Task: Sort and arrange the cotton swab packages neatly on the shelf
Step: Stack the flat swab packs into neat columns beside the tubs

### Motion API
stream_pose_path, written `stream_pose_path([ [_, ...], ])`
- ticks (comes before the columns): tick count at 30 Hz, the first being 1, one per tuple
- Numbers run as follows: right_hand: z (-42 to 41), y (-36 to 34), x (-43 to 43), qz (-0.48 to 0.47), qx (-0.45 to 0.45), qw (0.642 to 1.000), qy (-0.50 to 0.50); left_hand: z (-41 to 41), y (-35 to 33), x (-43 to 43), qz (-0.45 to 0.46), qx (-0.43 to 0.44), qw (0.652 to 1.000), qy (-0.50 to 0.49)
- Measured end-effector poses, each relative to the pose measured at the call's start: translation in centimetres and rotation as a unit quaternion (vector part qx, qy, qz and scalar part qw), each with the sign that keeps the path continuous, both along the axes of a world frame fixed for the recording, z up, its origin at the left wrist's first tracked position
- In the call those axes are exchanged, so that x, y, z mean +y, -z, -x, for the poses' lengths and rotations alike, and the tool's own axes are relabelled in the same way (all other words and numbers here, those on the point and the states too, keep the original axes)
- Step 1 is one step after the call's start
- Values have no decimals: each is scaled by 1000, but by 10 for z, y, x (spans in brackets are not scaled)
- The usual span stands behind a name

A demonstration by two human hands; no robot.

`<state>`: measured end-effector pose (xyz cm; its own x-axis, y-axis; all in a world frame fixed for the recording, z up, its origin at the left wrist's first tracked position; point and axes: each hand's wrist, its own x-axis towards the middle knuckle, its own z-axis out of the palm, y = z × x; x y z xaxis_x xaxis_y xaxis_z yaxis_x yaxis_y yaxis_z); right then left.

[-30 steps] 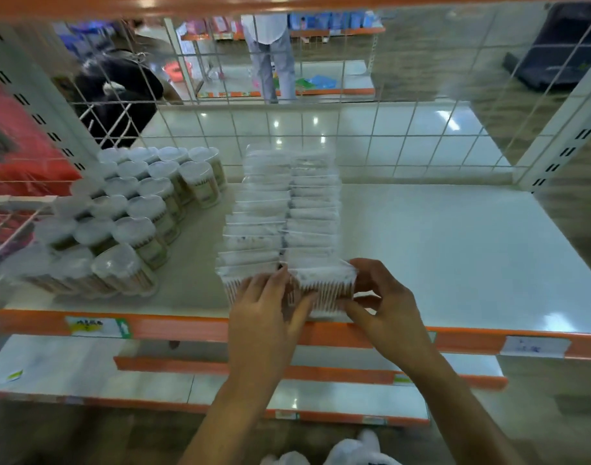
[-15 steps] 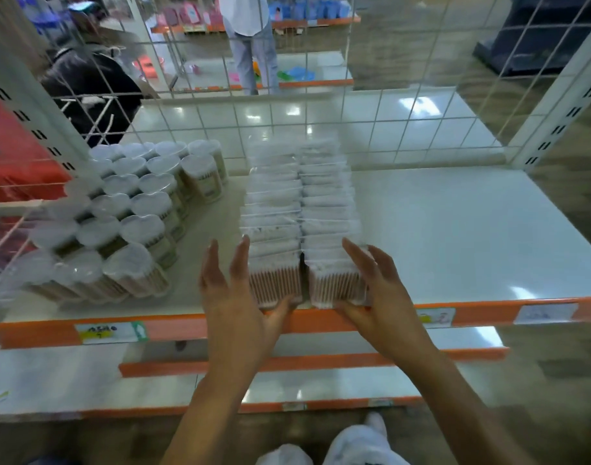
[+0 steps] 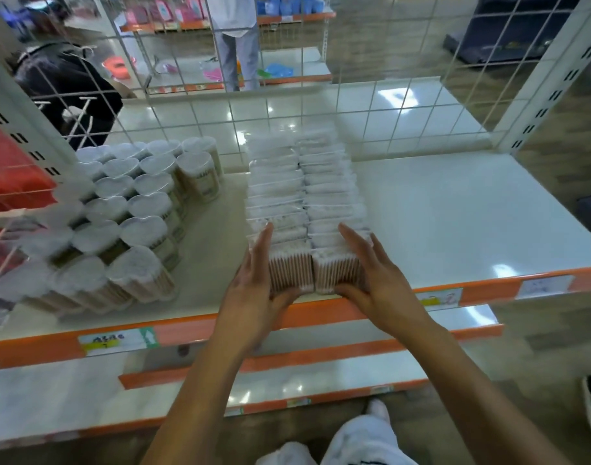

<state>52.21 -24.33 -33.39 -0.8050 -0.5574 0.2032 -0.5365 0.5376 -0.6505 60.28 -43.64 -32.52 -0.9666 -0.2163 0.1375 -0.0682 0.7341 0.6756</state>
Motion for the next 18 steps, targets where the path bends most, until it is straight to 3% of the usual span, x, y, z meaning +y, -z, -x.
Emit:
stream_pose_path([
  [13, -4, -5, -2, 24, 4, 999, 22, -3, -8, 8, -47, -14, 997, -58],
  [18, -10, -14, 0, 22, -2, 999, 31, -5, -10, 2, -127, 59, 985, -102],
])
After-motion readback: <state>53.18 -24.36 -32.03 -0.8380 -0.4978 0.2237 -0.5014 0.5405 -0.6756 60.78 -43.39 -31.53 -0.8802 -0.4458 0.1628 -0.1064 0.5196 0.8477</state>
